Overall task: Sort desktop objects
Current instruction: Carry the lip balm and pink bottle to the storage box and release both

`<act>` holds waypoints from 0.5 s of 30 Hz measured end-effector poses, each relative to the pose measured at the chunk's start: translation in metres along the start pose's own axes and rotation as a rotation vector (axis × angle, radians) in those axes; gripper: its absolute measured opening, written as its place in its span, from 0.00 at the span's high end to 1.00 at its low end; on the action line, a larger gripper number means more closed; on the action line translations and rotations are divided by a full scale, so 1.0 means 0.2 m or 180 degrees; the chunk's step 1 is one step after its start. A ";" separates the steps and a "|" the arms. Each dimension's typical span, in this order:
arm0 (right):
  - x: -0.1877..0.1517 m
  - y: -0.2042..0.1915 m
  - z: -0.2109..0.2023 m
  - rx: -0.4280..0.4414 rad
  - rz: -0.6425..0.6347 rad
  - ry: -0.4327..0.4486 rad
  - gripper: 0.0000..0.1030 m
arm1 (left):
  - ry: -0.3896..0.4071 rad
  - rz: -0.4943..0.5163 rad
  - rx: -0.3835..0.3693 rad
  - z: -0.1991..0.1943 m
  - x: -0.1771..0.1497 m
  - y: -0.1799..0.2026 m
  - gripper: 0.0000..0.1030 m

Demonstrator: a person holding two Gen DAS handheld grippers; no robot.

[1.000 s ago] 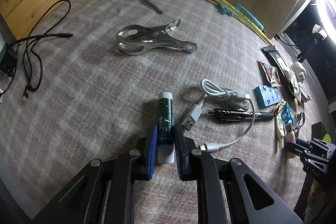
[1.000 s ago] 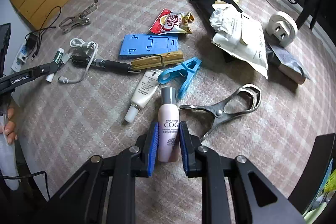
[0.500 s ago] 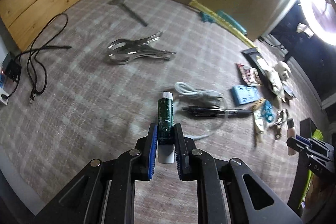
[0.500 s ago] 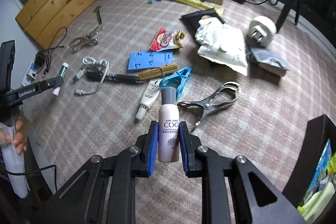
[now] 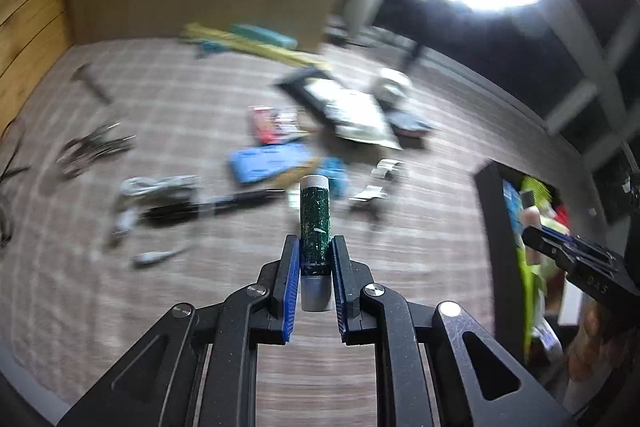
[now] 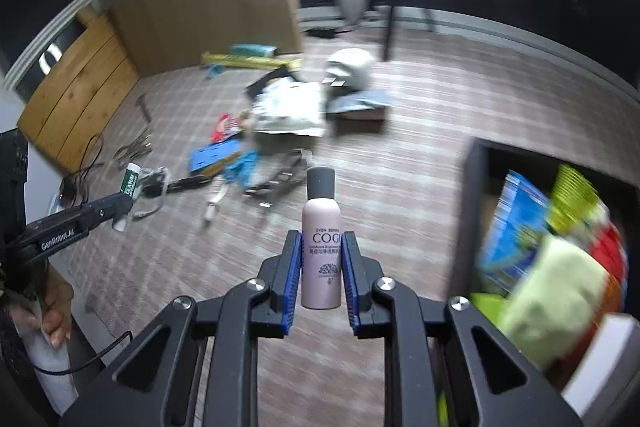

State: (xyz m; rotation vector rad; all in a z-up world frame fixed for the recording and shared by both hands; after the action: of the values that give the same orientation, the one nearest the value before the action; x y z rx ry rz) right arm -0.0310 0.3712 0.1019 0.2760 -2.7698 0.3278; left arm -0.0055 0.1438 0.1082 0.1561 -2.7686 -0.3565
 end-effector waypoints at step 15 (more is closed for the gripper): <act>-0.47 0.81 -0.49 -0.0536 0.1007 0.0329 0.81 | -0.0315 0.1175 -0.0602 0.18 -0.17 1.07 0.86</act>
State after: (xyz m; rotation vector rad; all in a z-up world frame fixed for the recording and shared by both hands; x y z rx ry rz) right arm 0.0483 0.5649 0.1285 -0.2171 -2.7128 0.1765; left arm -0.0008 0.3626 0.1209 -0.4235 -2.7611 -0.5333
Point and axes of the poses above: each gripper's, at about its wrist camera, not at the fingertips, and z roughly the way its jaws point, y to its right, x to its top, the point moved 1 cm from there along z, roughly the way its jaws point, and after that the axes turned 10 degrees about -y, right-handed, at the moved point
